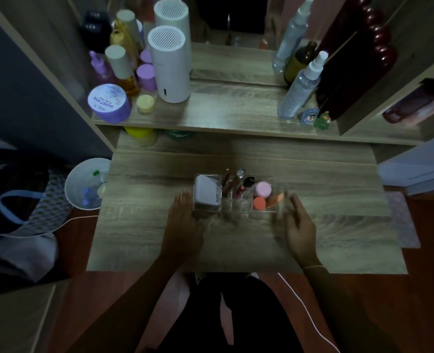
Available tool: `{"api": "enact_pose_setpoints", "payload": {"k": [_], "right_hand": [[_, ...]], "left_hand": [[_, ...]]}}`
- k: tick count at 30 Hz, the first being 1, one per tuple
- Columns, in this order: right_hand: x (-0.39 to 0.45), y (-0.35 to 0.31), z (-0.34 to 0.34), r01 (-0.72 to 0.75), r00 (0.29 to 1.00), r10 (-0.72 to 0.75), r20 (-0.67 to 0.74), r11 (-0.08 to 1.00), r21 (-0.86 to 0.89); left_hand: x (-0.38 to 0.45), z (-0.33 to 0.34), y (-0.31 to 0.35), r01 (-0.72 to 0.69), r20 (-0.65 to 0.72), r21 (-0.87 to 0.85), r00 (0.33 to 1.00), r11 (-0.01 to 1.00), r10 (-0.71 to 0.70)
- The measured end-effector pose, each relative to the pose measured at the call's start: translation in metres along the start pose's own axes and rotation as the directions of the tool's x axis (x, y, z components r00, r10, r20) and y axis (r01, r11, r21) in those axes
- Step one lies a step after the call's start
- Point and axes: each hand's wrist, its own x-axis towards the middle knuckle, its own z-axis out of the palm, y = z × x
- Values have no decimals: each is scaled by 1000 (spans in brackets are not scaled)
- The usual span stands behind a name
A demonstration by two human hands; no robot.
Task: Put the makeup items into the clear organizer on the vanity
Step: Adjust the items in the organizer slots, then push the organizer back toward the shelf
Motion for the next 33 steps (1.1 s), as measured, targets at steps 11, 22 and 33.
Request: {"api": "enact_pose_setpoints", "payload": {"k": [11,22,33], "right_hand": [[-15,12,33,113,986,-73,148,954,-279],[-8,27,30,225,973,-177,147,865,-449],[21,56,-25,196,979,-143,143,848,-492]], "left_hand": [[-3,14,6,17,-26,14,1000,1000,-16],[0,24,10,24,-56,39,998,999,-22],[17,60,52,-19,-12,30,1000,999,19]]}}
